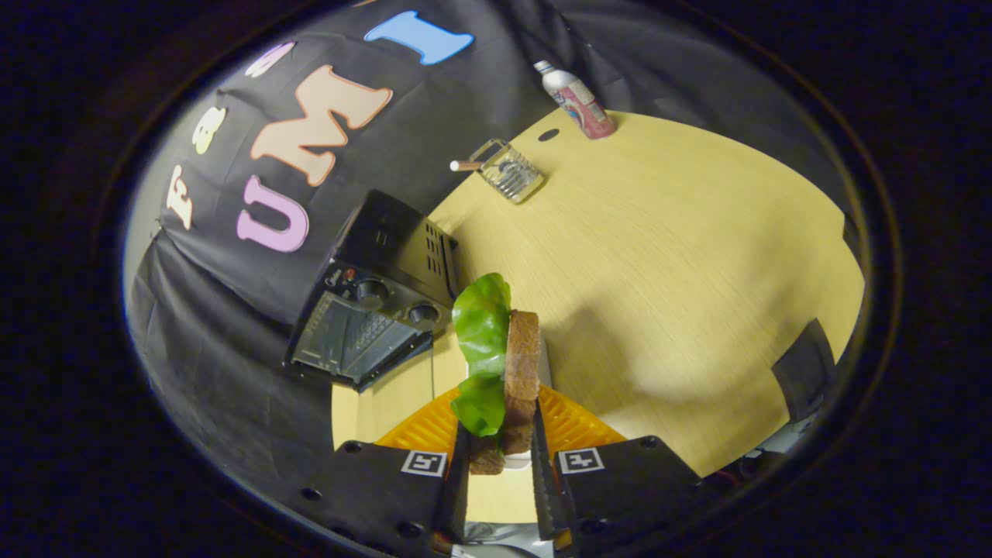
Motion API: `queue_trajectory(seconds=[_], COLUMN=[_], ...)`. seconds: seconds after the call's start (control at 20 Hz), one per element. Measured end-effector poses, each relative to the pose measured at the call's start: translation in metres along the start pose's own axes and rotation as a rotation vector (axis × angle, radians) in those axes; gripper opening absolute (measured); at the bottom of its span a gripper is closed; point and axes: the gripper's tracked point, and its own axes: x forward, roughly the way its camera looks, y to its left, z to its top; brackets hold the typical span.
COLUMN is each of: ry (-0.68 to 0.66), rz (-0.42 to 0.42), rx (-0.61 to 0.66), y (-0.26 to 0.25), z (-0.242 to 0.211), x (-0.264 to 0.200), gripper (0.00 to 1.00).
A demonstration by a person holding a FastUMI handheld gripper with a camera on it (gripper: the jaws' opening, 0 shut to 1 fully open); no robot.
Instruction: Open the toaster oven, put the food inside, and close the toaster oven door.
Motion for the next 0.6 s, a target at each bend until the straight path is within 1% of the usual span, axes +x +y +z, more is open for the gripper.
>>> queue_trajectory(seconds=[0.1,0.2,0.35,0.45,0.6], ry=[-0.052,-0.107,-0.170,-0.197,-0.226], rz=[0.028,0.074,0.151,0.172,0.179], rx=[0.062,0.133,0.246,0.305,0.377], y=[0.014,0.034,0.070,0.092,0.130], z=[0.005,0.007,-0.004,-0.018,-0.043], x=[-0.007,-0.009,-0.003,0.007,0.032], gripper=[0.38,0.38,0.38,0.38,0.38])
